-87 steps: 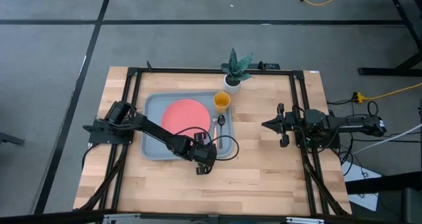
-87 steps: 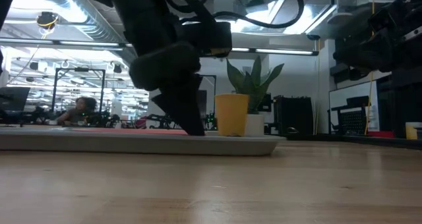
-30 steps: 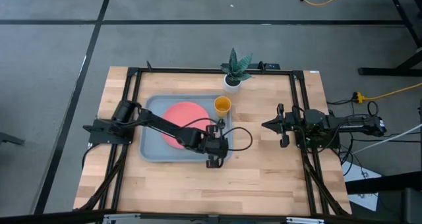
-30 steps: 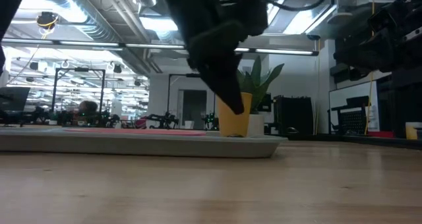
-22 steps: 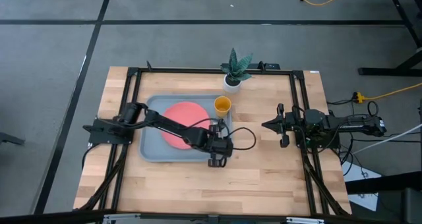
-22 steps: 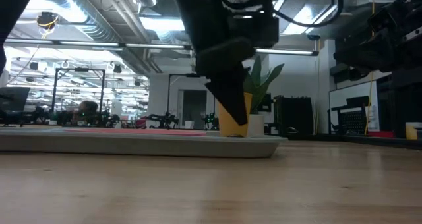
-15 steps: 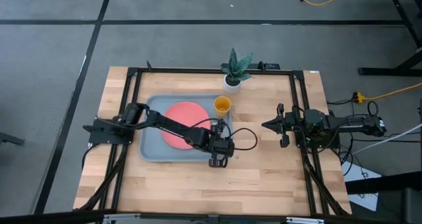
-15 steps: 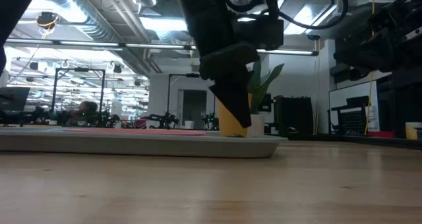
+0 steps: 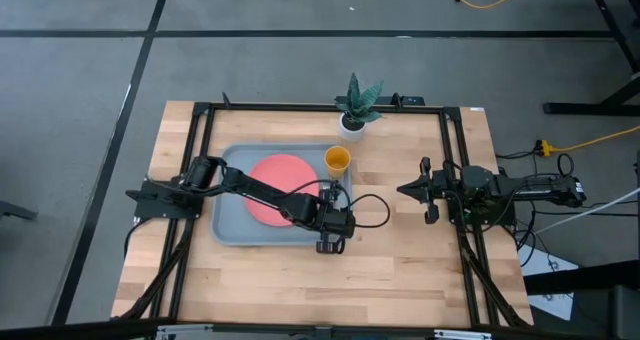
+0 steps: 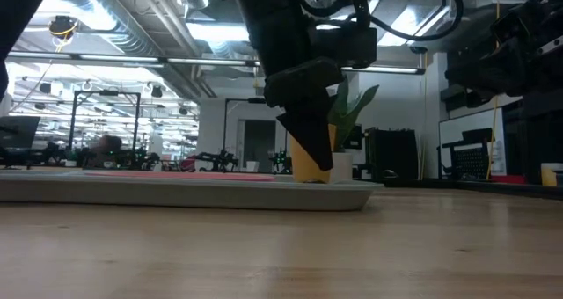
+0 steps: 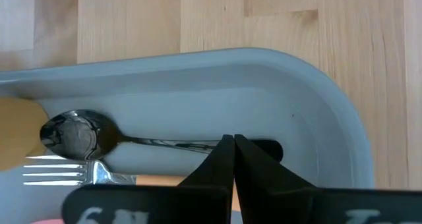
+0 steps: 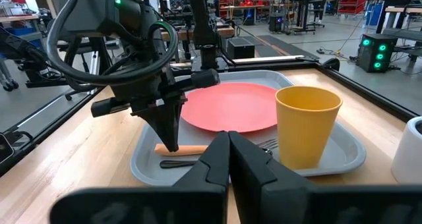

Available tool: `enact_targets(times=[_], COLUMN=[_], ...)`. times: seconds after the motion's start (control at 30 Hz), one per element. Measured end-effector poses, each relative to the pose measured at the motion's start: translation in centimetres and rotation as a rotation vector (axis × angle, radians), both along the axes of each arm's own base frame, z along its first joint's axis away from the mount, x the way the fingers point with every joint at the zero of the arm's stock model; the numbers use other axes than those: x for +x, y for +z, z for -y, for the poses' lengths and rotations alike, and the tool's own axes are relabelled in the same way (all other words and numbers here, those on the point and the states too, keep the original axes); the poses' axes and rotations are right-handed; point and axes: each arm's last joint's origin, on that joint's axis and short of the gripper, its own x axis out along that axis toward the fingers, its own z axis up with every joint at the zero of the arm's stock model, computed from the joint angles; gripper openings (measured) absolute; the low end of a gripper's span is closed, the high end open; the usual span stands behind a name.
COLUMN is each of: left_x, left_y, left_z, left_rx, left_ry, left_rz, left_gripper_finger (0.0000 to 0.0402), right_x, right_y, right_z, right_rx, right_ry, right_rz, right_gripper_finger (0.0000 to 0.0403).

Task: Pick and place plate/cup/fork/spoon on tray
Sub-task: Adjust the black spoon, then return to Home Position

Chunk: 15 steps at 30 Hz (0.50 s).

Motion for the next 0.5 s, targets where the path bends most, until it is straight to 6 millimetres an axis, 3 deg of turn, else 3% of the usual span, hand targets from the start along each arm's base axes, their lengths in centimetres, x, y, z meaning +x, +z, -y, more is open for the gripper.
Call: enact_targets(times=[0.2,0.33,0.43,0.5], left_x=[0.0,-0.7,-2.9,-5.2], left_y=[0.1,2.6,4.9,4.8], left_z=[0.0,-0.3,-0.5,-0.7], left_rx=[0.024,0.083,0.104,0.097], left_ry=[0.012,0.033,0.031,0.05], left_rz=[0.011,0.053,0.037,0.015], left_gripper_finger=[0.0,0.0,0.0,0.0], right_x=[0.0,0.0,0.0,0.0], right_y=[0.0,0.0,0.0,0.0], right_z=[0.0,0.0,0.0,0.0], right_rx=[0.0,0.0,0.0,0.0], right_ry=[0.0,0.0,0.0,0.0], right_rz=[0.0,0.0,0.0,0.0], right_gripper_finger=[0.0011,0.0011,0.0011,0.0011])
